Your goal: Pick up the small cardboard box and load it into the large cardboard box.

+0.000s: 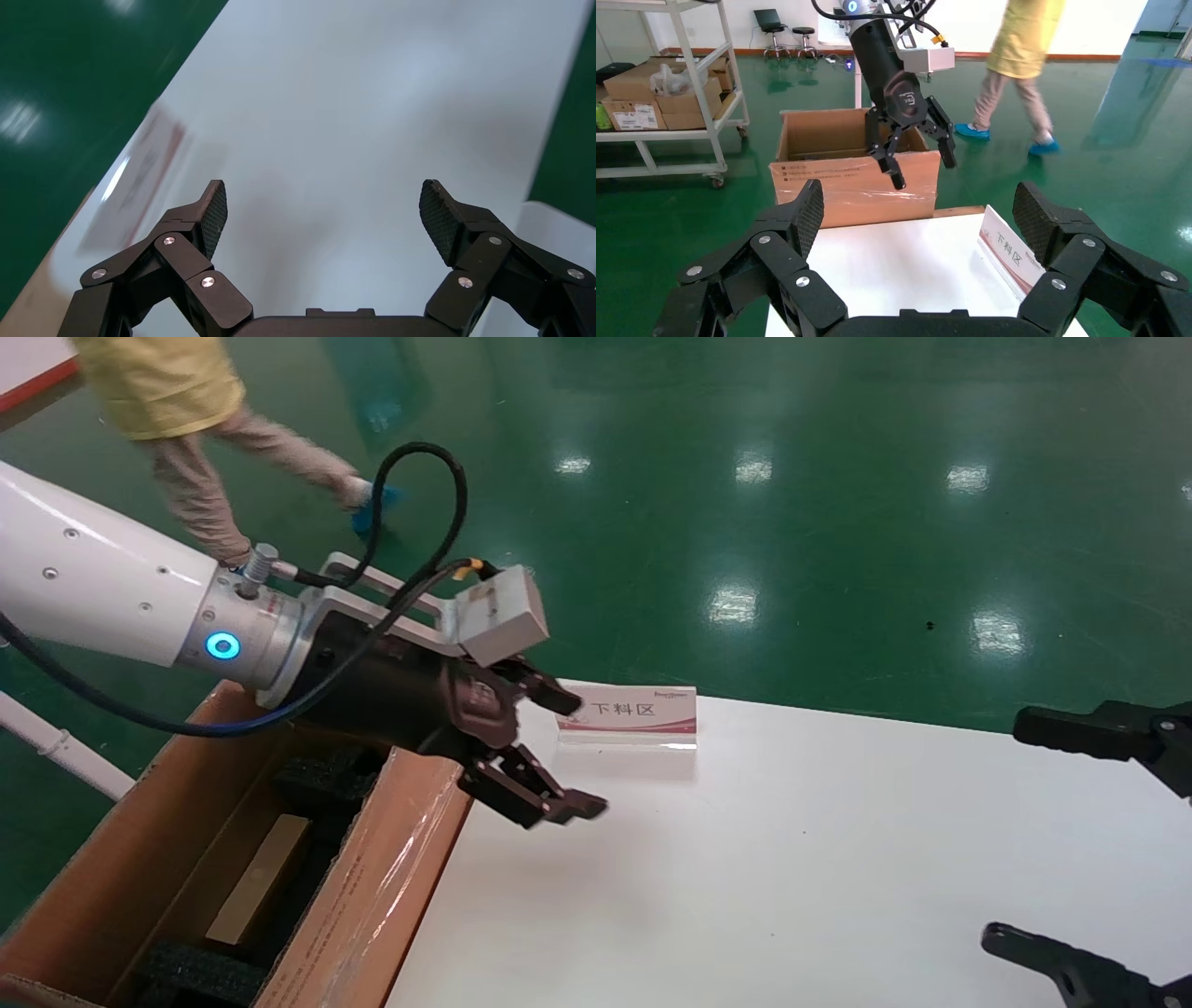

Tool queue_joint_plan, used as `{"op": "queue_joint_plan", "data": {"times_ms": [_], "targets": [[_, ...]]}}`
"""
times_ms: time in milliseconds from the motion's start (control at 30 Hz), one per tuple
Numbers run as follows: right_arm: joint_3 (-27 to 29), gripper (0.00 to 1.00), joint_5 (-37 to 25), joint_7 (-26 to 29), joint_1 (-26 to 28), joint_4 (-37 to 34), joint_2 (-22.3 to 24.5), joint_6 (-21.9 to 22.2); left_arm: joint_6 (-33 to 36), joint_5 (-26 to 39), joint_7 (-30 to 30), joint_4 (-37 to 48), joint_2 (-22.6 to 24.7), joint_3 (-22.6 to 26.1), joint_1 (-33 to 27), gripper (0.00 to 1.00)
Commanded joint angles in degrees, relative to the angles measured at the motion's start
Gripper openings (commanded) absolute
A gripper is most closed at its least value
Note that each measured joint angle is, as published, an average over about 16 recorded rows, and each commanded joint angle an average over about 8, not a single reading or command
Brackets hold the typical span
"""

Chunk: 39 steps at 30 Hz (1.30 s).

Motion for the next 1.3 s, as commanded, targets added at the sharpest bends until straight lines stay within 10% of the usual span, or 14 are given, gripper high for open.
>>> {"op": "queue_joint_plan", "data": {"times_ms": [33,967,1300], "targets": [[0.0,1.00,0.0,0.0,0.0,0.0,0.0,0.0,1.1,-1.0,1.6,0.1,0.3,-4.1,3.2,1.00],[-0.1,1.00,0.1,0.0,0.0,0.0,0.0,0.0,16.0,-14.4,24.4,2.0,4.6,-61.3,47.9,1.00],[0.0,1.00,0.0,0.0,0.0,0.0,0.0,0.0,18.2,-16.3,27.8,2.4,5.2,-70.3,55.0,1.00]]}}
